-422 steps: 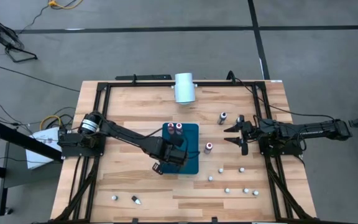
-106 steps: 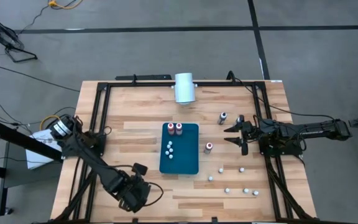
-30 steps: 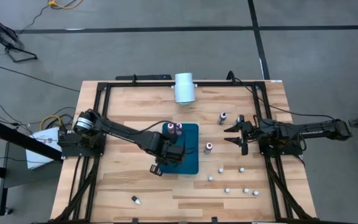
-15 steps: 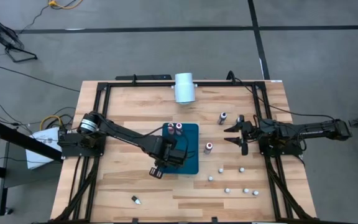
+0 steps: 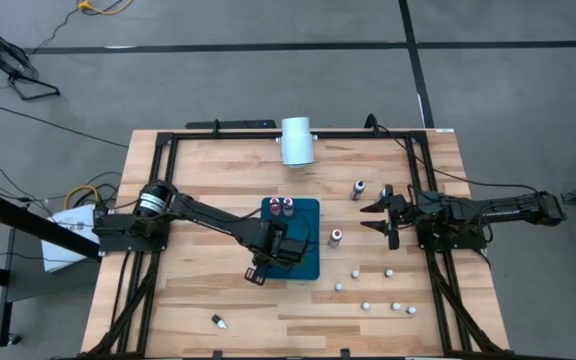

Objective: Pick & Place food coloring
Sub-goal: Put the small black food coloring bottle into the blue bin

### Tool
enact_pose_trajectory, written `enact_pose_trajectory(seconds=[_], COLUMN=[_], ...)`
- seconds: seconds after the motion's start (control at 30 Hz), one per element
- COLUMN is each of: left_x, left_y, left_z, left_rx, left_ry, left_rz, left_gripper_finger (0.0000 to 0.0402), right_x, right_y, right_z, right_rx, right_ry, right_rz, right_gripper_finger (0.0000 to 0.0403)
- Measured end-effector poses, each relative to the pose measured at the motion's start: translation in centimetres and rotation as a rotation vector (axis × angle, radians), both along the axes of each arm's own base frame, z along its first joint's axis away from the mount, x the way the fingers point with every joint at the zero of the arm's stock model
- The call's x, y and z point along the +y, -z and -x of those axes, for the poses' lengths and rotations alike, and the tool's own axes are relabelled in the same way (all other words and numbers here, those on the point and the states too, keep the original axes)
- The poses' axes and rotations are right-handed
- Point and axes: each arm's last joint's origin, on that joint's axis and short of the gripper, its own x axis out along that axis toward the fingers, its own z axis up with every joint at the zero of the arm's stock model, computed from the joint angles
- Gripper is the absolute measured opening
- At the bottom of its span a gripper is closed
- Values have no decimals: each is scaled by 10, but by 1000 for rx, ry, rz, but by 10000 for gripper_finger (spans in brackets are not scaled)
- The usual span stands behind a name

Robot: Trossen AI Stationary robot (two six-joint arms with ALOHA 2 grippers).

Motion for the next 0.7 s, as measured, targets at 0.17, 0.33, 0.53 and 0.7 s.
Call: enact_pose_trajectory(seconds=[0.17,0.33,0.53,0.7], left_x=[5,6,7,7], left_y=[1,1,2,1], left_z=[0,1,2,2], left_rx=[6,24,28,28], left_ry=[-13,-16,-8,-5], left_rz=[-16,-42,-43,-43], left_gripper_finger=[55,55,55,55], right_x=[0,0,0,0], right_y=[0,0,0,0], right_z=[0,0,0,0], right_rx=[2,1,2,2], right_ry=[0,0,1,0], right_rz=[0,0,0,0], right_gripper_finger=[184,184,184,184])
